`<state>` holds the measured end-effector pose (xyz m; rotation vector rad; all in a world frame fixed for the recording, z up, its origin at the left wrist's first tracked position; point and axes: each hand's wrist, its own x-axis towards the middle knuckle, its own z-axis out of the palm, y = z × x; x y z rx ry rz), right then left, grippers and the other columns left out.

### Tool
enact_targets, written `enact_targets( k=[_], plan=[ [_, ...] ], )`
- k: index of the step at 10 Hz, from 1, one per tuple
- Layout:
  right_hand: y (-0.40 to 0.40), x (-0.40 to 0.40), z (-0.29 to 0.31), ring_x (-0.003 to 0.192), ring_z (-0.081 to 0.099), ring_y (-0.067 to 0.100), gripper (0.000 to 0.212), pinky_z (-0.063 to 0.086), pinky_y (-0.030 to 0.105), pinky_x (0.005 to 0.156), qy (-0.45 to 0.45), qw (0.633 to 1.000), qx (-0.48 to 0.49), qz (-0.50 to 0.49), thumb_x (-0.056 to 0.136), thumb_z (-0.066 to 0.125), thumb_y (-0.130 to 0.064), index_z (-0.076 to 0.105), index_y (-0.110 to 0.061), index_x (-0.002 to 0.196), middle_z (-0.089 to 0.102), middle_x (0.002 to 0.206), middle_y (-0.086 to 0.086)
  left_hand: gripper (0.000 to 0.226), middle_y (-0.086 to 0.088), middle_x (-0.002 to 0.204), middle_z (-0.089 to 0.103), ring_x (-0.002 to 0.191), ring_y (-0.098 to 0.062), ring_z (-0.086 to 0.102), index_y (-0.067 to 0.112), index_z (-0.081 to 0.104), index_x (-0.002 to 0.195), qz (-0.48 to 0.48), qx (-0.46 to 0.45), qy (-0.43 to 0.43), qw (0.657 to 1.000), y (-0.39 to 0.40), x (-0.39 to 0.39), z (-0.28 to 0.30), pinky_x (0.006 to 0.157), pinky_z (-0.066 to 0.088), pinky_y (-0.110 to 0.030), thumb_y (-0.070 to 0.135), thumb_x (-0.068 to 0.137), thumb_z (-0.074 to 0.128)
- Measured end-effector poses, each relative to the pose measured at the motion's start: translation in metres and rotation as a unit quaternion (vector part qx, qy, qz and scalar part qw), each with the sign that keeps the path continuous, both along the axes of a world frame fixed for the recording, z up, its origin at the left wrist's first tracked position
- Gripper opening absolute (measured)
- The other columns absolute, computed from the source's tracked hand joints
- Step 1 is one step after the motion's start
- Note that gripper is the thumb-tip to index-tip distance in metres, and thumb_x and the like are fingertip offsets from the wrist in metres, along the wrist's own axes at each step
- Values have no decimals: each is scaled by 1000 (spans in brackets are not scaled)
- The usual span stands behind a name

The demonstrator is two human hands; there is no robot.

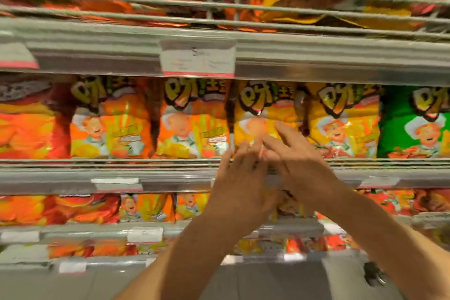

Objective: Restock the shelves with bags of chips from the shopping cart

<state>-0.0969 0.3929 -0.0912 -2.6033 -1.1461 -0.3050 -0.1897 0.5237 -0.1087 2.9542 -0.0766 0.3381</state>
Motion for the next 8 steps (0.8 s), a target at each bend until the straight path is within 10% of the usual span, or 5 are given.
enact_targets(
  k=[2,4,5,8],
  plan=[
    [38,-26,4,134,38,31,50,32,37,110,-70,995,70,-15,98,46,-32,50,-9,142,46,146,21,62,-12,156,38,149,-36,29,15,48,146,41,-17,-100,994,73,-49,0,118,25,-60,49,95,47],
    [123,-59,9,145,25,26,60,25,39,117,8,998,57,-19,101,39,-42,21,-35,157,27,157,8,75,-2,167,18,155,-36,5,33,22,158,125,52,-31,990,148,-87,-14,117,8,-71,67,93,36],
    [157,-67,4,121,41,37,57,39,49,106,-56,997,-20,-48,101,45,-45,35,-27,154,39,129,15,85,-3,167,18,154,-41,-2,34,15,159,103,74,12,992,157,-93,-29,114,-4,-72,74,85,31],
    [148,-114,14,129,41,57,60,34,64,109,-54,989,-12,-137,102,46,-43,48,-3,146,40,145,37,81,-6,163,30,154,-34,10,21,39,152,34,-20,-11,999,170,-140,-20,123,13,-58,63,85,57]
  ],
)
